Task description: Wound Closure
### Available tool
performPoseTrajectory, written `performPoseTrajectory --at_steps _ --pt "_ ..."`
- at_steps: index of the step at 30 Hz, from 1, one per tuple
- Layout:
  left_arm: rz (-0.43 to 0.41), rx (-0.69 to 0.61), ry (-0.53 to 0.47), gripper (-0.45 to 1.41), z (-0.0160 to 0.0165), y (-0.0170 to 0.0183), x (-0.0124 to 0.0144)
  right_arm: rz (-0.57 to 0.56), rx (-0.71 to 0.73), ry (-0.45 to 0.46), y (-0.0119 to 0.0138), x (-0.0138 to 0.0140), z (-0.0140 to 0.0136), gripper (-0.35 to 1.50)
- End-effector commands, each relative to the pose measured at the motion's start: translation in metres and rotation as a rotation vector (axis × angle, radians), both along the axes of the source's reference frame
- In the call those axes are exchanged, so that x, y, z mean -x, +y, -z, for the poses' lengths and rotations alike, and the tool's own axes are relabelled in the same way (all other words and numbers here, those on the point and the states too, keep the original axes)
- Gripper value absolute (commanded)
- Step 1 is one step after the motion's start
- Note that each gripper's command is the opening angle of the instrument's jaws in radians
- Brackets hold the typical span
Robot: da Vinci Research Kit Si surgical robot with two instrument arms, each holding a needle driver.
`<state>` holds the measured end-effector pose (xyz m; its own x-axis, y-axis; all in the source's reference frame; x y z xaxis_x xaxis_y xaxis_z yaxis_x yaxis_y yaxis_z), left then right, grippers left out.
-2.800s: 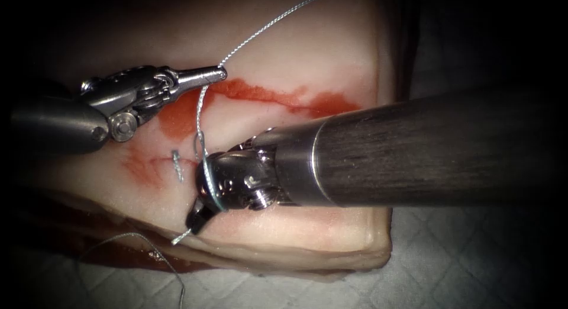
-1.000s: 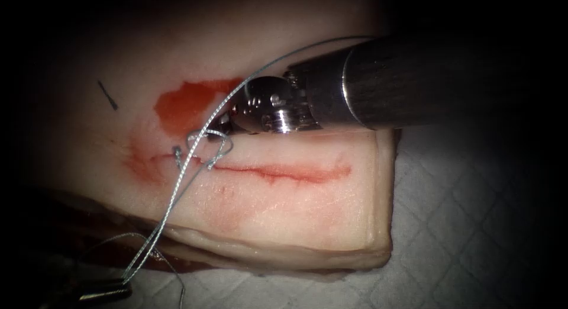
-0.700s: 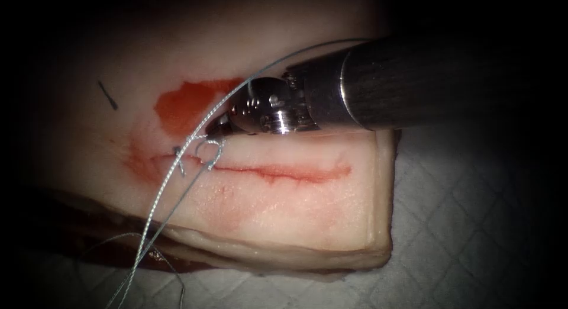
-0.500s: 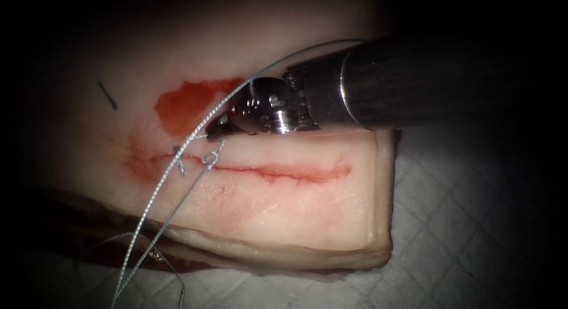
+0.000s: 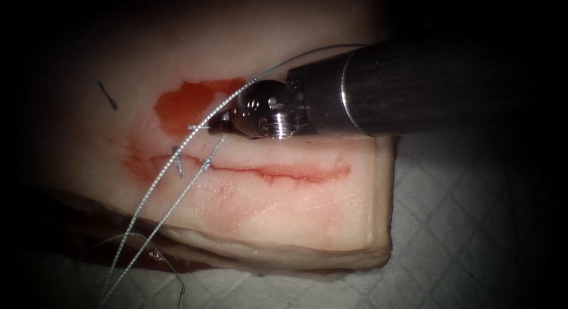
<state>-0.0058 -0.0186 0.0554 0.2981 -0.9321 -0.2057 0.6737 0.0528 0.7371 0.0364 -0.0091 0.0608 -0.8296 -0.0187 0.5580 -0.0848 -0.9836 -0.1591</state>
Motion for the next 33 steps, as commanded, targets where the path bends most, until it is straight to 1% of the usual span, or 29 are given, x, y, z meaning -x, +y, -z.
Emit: performPoseTrajectory --at_steps 1,4,14,26,33 --pt "-0.006 -0.008 0.001 -0.45 -0.0006 -0.0009 0.0005 -0.015 0.003 -0.005 0.0003 -0.0009 -0.0003 -0.35" --pt "-0.035 -0.026 0.021 -0.45 -0.0007 -0.0015 0.0003 -0.030 -0.002 -0.012 0.0003 -0.0006 -0.0003 -0.35" --pt "-0.080 -0.052 0.027 -0.45 -0.0007 -0.0019 -0.0005 0.001 0.020 -0.006 0.0009 0.0004 -0.0010 -0.35" --pt "-0.092 -0.038 0.025 -0.45 -0.0009 -0.0023 -0.0015 0.016 0.035 -0.006 0.0022 0.0012 -0.0019 -0.35" --pt "-0.095 -0.038 0.025 -0.45 -0.0008 -0.0024 -0.0020 0.022 0.037 -0.004 0.0022 0.0013 -0.0019 -0.35"
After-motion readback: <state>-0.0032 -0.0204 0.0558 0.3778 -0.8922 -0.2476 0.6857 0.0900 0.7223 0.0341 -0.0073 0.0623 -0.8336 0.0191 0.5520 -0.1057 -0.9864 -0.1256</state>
